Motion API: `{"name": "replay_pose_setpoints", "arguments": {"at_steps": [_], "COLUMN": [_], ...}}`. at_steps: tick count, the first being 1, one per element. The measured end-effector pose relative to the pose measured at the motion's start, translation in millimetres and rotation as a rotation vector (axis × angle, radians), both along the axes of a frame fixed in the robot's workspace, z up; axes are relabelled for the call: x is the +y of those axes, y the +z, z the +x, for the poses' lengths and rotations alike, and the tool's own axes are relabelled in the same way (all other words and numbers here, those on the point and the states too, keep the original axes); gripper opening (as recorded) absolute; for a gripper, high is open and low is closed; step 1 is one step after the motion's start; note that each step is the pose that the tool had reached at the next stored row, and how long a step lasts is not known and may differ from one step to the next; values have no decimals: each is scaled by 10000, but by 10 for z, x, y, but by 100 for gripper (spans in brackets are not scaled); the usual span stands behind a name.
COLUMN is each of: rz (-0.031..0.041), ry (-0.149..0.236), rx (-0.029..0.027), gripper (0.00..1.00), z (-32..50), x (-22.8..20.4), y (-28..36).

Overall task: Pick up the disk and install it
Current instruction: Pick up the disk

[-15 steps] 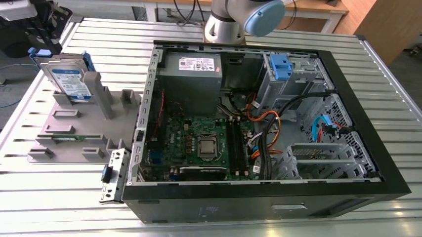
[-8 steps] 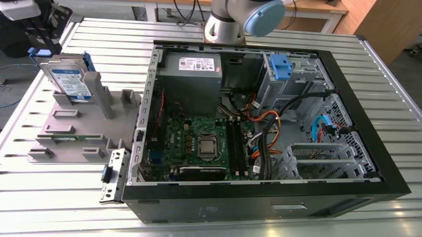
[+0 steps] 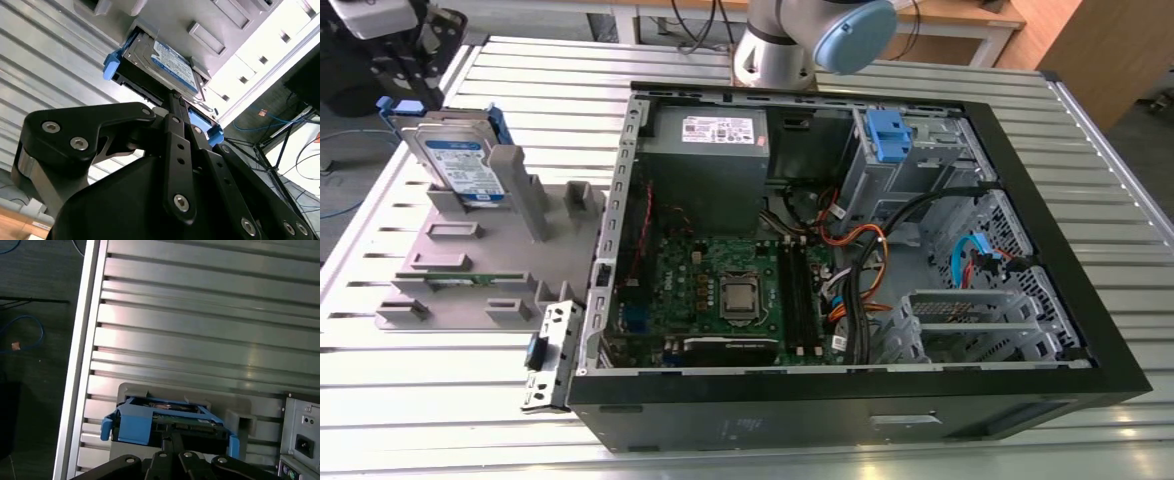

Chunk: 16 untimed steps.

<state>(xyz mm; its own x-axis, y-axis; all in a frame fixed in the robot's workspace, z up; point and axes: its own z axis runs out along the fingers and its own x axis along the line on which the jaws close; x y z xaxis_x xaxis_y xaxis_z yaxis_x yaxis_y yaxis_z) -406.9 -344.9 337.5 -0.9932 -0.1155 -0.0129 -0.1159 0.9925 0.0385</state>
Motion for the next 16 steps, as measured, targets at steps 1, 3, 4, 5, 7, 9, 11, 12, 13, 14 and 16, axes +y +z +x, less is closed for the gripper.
{"name": "replay_pose_setpoints", "arguments": {"at_steps": [1,3,4,5,7,9,11,12,13,14,16], "rz": [0,0,0,0,0,0,0,0,0,0,-1], "ry": [168,522,685,857,1200,1547,1880,2048,2216,2384,2738], "rx": [0,-1,-1,-1,-1,-3,-3,-3,-4,-4,-5], "gripper": [11,11,11,11,11,11,11,11,11,11,11], "z": [0,0,0,0,0,0,0,0,0,0,0], "x": [0,0,0,0,0,0,0,0,0,0,0], "y": [0,0,-1,0,-1,-1,-1,-1,-2,-2,-2]}}
